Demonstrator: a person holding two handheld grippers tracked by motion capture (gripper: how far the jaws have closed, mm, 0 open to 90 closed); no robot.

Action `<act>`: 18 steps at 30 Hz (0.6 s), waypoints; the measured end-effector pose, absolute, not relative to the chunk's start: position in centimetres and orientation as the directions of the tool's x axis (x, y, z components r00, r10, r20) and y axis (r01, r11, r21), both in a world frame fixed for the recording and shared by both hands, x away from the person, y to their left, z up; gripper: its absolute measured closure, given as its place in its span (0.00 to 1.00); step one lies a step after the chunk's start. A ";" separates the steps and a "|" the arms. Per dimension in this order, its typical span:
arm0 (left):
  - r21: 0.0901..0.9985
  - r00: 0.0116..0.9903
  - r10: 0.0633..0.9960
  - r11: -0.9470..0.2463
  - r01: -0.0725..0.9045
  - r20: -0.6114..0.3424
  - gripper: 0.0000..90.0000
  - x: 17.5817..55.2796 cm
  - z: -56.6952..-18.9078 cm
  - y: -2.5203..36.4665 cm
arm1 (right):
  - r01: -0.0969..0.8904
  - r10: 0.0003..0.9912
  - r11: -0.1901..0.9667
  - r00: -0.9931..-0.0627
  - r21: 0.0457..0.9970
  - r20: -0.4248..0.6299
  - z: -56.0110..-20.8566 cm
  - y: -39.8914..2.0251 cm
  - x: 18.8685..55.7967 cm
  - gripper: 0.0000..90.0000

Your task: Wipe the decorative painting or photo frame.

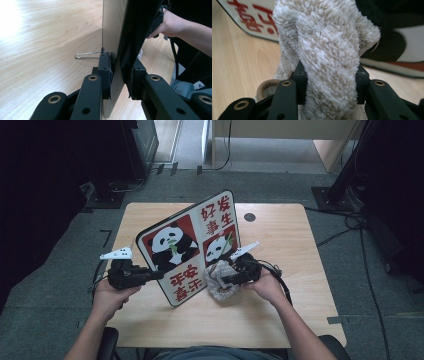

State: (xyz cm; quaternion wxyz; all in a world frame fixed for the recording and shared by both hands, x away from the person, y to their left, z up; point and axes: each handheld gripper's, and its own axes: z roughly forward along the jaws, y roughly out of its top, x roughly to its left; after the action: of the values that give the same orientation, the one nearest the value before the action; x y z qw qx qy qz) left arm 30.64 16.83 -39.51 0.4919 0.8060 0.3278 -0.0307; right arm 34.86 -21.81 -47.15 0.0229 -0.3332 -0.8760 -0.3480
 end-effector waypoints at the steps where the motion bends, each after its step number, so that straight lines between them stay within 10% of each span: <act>1: 0.775 0.786 0.497 -0.302 0.555 -0.368 0.85 30.6 -39.5 16.8 | 0.597 0.561 0.540 -0.781 0.593 0.276 -47.3 -21.8 34.9 0.67; 18: 0.778 0.787 0.495 -0.300 0.552 -0.368 0.84 30.8 -39.6 16.9 | 0.588 0.547 0.480 -0.781 0.651 0.302 -43.0 -22.6 35.0 0.70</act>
State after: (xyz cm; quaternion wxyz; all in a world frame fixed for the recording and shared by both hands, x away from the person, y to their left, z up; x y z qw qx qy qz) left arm 30.83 16.86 -39.60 0.4942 0.8058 0.3249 -0.0292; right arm 34.97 -22.61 -43.02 0.0264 -0.3302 -0.8597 -0.3889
